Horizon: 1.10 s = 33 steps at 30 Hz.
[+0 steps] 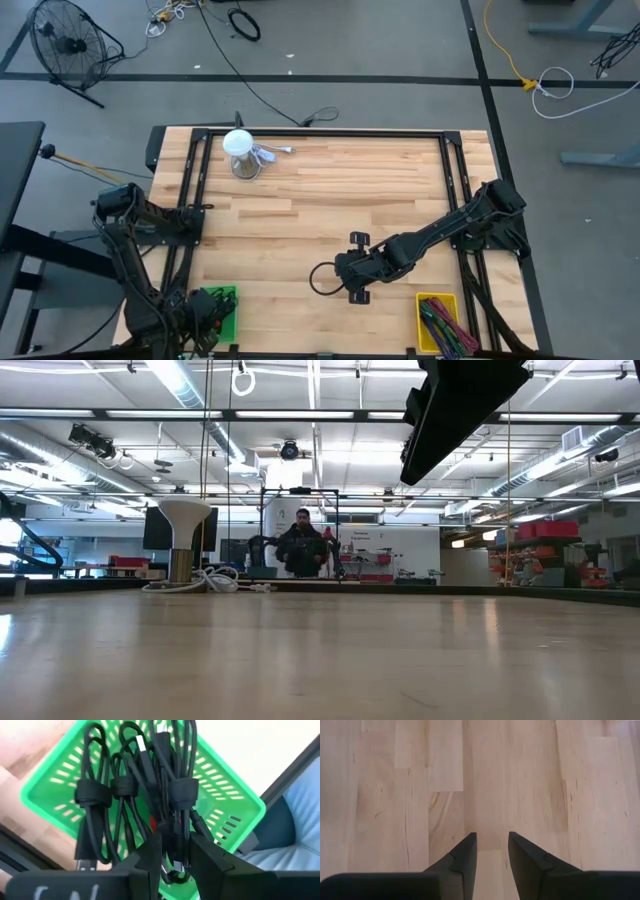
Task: Pick & Place USB Port
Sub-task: Put the black charger cable into the green bin, then return to Home Position
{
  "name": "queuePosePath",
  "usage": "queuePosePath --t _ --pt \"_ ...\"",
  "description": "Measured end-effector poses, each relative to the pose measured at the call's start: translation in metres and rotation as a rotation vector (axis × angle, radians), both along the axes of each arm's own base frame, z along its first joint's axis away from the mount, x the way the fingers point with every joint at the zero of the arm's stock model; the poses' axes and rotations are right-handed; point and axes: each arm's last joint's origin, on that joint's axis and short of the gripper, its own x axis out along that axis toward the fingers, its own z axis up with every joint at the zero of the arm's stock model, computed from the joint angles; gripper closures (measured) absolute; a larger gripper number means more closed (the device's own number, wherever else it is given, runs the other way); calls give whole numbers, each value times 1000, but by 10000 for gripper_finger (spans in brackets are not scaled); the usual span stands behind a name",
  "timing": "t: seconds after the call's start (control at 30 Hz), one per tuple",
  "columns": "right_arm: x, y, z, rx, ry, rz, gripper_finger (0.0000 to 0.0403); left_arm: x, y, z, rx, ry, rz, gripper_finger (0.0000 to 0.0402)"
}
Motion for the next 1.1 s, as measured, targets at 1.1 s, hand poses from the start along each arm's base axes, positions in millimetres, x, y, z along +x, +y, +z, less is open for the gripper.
queuePosePath --t 1.1 --pt "1 0 0 -13 -13 -9 292 -7 -9 1 -67 14 -43 264"
